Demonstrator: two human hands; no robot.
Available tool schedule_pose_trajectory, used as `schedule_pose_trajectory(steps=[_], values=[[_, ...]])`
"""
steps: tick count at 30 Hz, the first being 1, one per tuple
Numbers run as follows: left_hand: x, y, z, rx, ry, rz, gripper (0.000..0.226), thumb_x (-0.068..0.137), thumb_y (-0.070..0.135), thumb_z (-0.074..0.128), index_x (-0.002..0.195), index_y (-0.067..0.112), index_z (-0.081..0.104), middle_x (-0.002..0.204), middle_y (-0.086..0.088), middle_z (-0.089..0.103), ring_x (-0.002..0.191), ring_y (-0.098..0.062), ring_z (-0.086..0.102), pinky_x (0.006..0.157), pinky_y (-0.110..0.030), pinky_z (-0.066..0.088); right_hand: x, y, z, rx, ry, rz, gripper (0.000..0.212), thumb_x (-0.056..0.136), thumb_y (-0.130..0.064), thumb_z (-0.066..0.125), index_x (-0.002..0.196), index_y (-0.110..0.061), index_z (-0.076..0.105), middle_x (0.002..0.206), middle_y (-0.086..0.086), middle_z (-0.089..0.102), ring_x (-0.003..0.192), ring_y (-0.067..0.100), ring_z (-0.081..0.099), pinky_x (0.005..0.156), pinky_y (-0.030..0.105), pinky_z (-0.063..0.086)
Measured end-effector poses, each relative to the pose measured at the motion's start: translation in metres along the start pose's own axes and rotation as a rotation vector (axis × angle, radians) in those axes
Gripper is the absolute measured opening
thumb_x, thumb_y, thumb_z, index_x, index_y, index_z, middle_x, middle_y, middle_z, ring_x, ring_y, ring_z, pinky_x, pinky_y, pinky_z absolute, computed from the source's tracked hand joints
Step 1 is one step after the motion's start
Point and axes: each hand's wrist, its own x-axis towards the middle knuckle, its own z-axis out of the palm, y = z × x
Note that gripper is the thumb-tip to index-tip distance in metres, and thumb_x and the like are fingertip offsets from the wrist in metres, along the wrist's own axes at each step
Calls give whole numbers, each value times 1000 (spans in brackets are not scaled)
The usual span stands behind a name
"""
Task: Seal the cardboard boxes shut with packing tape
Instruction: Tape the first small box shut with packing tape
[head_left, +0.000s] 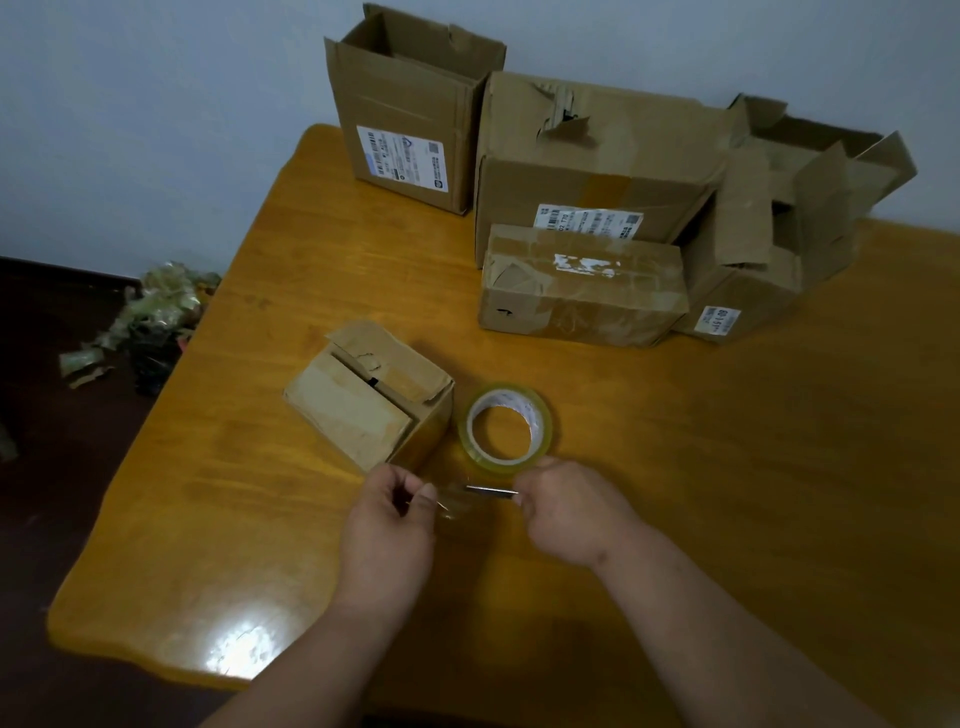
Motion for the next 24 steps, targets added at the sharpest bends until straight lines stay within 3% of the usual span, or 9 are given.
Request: schedule_pose_trajectory(steps=[2,4,7,12,15,18,20,22,24], values=[[0,-1,1,-6,-17,-7,11,96,12,57,86,10,53,68,-9,58,57,-15,51,56,-32,45,1,5,2,15,-14,-1,23,93,-21,45,101,-17,67,114,1,57,103,26,60,83,33,50],[-1,-4,3,0,-27,-1,13,96,10,57,84,9,51,69,-10,57,58,-17,51,57,-34,45,3,12,3,27,-22,-10,23,94,-21,45,98,-17,67,135,0,53,120,22,55,91,30,48],[-4,-10,4,37,-22,11,16,95,10,57,82,10,49,66,-10,56,57,-16,50,58,-34,43,4,17,-2,35,-59,-21,19,91,-20,47,85,-28,63,162,-12,19,129,14,50,95,26,46],[-11,-16,3,75,-24,19,19,94,11,58,77,13,50,67,-12,59,61,-25,54,56,-28,41,3,12,-6,-5,-88,-7,29,91,-17,48,65,-29,50,161,-25,3,116,14,57,86,27,49],[-12,-18,2,79,-89,-12,17,92,8,60,77,11,51,61,-6,53,49,-12,43,48,-20,35,1,10,-4,-27,-37,-2,31,92,-20,49,64,-31,46,160,-26,4,111,15,60,84,29,51],[-10,-25,3,110,-129,-95,19,90,11,64,77,12,50,57,2,48,44,-4,39,44,-19,34,-1,12,-2,-56,-25,-27,32,94,-23,50,65,-31,43,160,-27,5,110,14,60,77,25,44],[-9,-25,2,97,-162,-153,20,88,13,69,87,19,49,56,2,50,41,-3,41,44,-20,35,0,15,-3,-76,-34,-63,33,96,-25,49,64,-31,43,160,-26,5,110,13,59,74,23,38],[-7,-21,1,84,-254,-184,41,86,13,71,110,32,43,55,2,52,42,-3,46,45,-19,37,1,17,-5,-106,-37,-93,34,96,-25,49,64,-30,42,161,-25,6,113,13,58,75,22,36],[0,-16,1,220,-396,-124,63,87,16,69,129,46,32,53,4,55,44,-3,49,46,-18,39,3,17,-7,-135,-42,-106,34,96,-25,49,63,-30,42,160,-26,6,117,13,57,76,22,39]])
